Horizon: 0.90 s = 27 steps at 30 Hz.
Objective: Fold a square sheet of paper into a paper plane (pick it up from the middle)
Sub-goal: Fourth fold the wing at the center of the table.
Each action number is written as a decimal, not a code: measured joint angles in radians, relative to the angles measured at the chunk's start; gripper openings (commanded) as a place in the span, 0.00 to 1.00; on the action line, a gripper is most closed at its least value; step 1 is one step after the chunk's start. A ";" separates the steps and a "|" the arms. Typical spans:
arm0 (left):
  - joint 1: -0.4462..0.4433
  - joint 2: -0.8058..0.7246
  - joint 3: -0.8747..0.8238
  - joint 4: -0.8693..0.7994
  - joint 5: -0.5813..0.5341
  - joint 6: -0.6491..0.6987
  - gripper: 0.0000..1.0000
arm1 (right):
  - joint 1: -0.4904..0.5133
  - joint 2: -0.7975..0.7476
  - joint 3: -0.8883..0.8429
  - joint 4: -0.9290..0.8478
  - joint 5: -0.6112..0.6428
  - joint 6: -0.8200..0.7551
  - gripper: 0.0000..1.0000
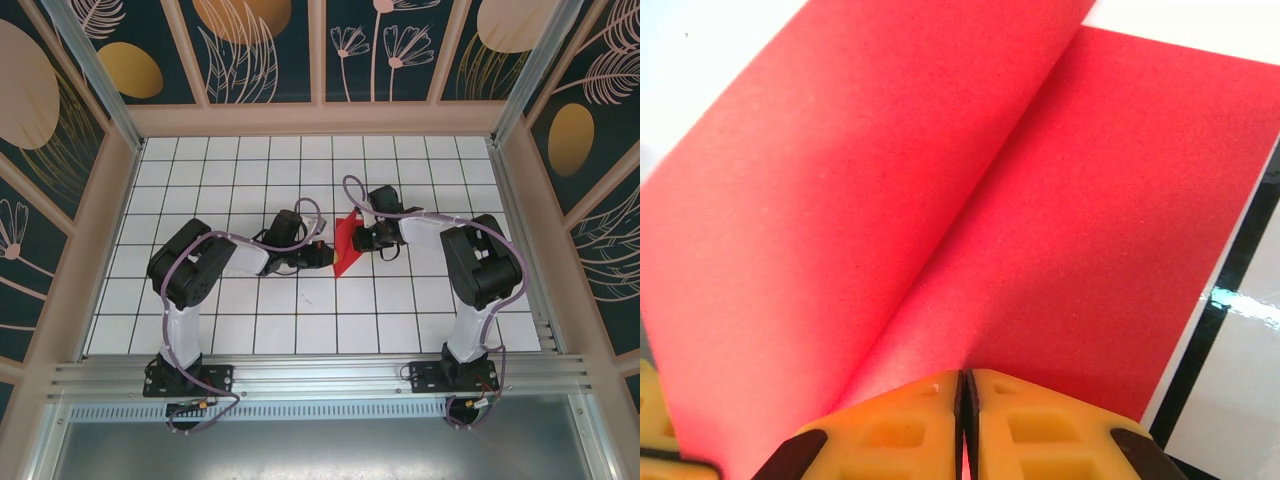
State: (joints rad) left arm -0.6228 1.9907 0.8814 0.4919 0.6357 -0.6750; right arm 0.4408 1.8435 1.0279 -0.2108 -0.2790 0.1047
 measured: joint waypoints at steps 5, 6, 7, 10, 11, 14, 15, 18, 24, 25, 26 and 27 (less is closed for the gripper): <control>0.000 0.002 -0.002 0.002 -0.017 -0.004 0.00 | 0.000 0.000 0.000 0.000 -0.001 -0.002 0.14; 0.000 0.002 -0.002 0.001 -0.019 -0.003 0.00 | 0.000 0.000 0.000 0.000 -0.001 -0.003 0.14; 0.000 0.002 -0.002 0.001 -0.019 -0.003 0.00 | 0.000 0.000 0.000 0.000 -0.001 -0.003 0.15; 0.000 0.005 0.008 -0.017 -0.019 -0.002 0.00 | 0.000 0.000 0.004 -0.005 -0.002 -0.003 0.15; 0.000 0.006 0.014 -0.026 -0.019 0.000 0.00 | 0.000 0.000 0.005 -0.006 -0.002 -0.003 0.15; 0.000 0.008 0.029 -0.054 -0.020 0.005 0.00 | 0.000 0.000 0.006 -0.007 -0.003 -0.002 0.19; 0.000 0.010 0.033 -0.060 -0.021 0.008 0.00 | 0.000 0.000 0.006 -0.007 -0.007 0.001 0.21; 0.000 0.011 0.041 -0.077 -0.020 0.009 0.00 | 0.000 -0.003 0.008 -0.007 -0.018 0.019 0.26; 0.000 0.011 0.041 -0.077 -0.023 0.008 0.00 | -0.007 -0.060 0.008 -0.010 -0.018 0.084 0.30; 0.000 0.011 0.041 -0.077 -0.023 0.008 0.00 | -0.008 -0.079 0.008 -0.009 -0.018 0.096 0.29; 0.000 0.011 0.041 -0.077 -0.023 0.008 0.00 | -0.009 -0.097 0.008 -0.007 -0.019 0.109 0.27; 0.000 0.011 0.041 -0.077 -0.023 0.008 0.00 | -0.010 -0.114 0.008 -0.002 -0.026 0.123 0.24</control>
State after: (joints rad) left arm -0.6228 2.0022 0.9222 0.4145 0.6125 -0.6670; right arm 0.4313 1.7298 1.0359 -0.2131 -0.3050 0.2276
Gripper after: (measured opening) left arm 0.066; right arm 0.278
